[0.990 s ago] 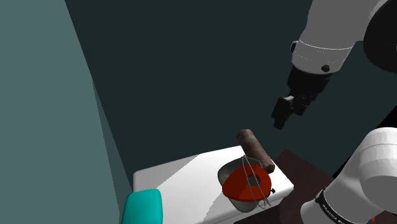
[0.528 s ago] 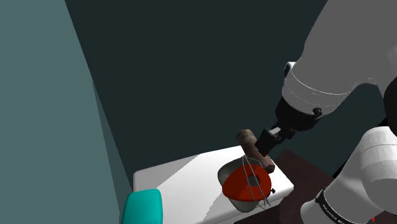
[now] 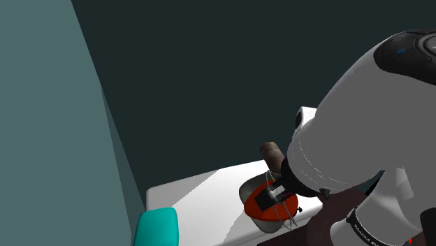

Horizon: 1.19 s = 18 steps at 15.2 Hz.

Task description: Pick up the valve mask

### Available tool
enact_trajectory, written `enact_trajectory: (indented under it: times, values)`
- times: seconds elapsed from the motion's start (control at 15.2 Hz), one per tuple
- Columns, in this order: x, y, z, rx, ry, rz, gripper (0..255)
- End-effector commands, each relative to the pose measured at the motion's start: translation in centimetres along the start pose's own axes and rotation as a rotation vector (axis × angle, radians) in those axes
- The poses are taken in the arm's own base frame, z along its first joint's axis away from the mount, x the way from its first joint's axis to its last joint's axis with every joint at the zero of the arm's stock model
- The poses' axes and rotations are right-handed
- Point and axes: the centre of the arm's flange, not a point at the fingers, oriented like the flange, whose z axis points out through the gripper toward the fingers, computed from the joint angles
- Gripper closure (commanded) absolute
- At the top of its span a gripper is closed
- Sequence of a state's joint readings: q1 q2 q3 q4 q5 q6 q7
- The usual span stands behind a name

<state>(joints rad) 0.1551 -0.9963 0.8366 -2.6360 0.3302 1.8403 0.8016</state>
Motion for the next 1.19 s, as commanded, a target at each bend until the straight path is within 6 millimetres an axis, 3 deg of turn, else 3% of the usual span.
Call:
enact_trajectory:
  times: [0.0, 0.4, 0.46, 1.12]
  values:
    - [-0.3, -0.5, 1.0, 0.000, 0.004, 0.002, 0]
    - [-1.0, -1.0, 3.2, 0.000, 0.004, 0.002, 0]
    - [-1.0, -1.0, 3.3, -0.001, 0.004, 0.002, 255]
    - [-0.8, -0.9, 2.7, 0.000, 0.004, 0.002, 255]
